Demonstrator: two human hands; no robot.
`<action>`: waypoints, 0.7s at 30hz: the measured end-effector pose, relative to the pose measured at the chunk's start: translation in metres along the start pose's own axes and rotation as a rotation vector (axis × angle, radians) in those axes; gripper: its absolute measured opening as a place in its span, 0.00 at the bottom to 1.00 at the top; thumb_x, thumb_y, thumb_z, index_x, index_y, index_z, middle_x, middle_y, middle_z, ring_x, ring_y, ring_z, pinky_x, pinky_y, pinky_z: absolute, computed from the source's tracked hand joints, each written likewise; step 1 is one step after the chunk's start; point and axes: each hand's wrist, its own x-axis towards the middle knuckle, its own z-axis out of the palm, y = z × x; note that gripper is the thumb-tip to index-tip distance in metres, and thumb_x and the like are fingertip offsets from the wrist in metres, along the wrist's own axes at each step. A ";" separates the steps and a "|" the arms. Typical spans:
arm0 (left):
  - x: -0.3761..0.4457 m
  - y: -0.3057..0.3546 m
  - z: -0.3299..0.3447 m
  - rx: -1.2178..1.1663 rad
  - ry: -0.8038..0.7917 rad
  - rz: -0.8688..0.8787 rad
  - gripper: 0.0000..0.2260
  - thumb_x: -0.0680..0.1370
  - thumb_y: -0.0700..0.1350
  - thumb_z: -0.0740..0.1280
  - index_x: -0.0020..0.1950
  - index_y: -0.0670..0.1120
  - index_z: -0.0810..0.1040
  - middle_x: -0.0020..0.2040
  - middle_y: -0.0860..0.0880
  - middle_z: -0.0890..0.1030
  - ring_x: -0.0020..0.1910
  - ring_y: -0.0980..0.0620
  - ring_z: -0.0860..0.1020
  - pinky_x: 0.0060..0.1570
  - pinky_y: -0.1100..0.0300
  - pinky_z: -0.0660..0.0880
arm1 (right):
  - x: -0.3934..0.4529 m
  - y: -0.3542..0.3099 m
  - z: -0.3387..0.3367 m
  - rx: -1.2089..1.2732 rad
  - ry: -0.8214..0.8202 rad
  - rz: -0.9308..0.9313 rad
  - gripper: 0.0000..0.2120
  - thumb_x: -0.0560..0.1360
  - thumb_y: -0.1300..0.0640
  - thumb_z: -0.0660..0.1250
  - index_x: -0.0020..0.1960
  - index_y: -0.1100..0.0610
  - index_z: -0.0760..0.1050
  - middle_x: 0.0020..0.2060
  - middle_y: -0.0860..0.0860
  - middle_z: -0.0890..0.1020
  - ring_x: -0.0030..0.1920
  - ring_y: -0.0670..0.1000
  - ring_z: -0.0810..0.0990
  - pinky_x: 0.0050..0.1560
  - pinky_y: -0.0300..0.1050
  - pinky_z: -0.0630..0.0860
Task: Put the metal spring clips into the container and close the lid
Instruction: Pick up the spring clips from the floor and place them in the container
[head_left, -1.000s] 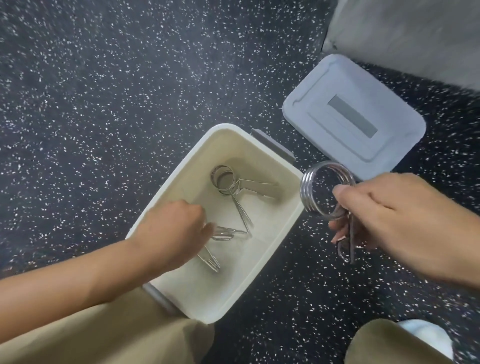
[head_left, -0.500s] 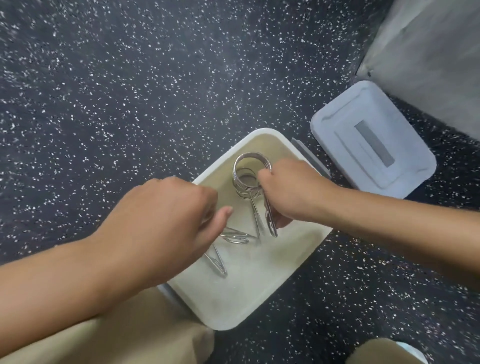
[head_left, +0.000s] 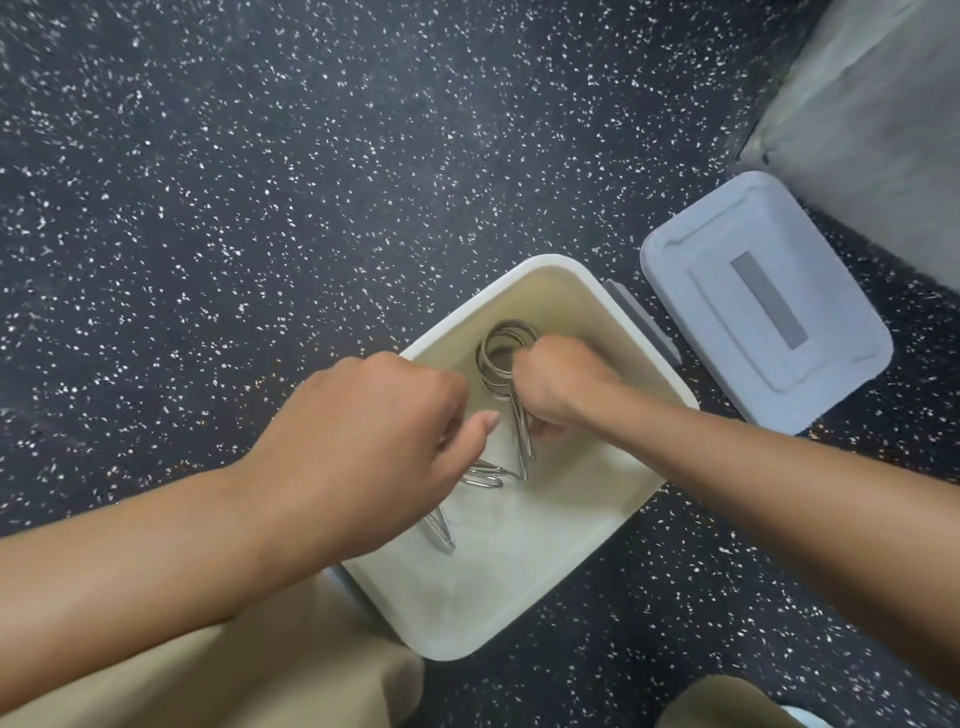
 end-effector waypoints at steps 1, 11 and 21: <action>0.000 -0.001 0.000 0.005 0.001 -0.007 0.23 0.76 0.65 0.49 0.38 0.50 0.73 0.32 0.52 0.79 0.34 0.44 0.79 0.36 0.52 0.77 | -0.001 0.001 0.000 0.030 -0.002 0.010 0.18 0.77 0.66 0.53 0.45 0.67 0.82 0.33 0.58 0.88 0.38 0.56 0.88 0.52 0.47 0.83; 0.005 0.006 0.002 0.009 0.016 -0.002 0.23 0.76 0.66 0.49 0.36 0.52 0.72 0.29 0.52 0.77 0.31 0.47 0.77 0.33 0.52 0.76 | -0.046 0.018 -0.018 0.208 0.214 -0.065 0.29 0.82 0.44 0.51 0.35 0.59 0.79 0.24 0.53 0.84 0.27 0.54 0.84 0.42 0.48 0.82; 0.013 0.025 0.003 -0.002 0.026 0.034 0.22 0.76 0.65 0.49 0.36 0.52 0.70 0.29 0.53 0.76 0.31 0.49 0.77 0.31 0.54 0.75 | -0.034 0.157 -0.068 0.140 0.617 0.093 0.21 0.79 0.49 0.56 0.38 0.60 0.79 0.32 0.56 0.83 0.39 0.62 0.81 0.43 0.53 0.79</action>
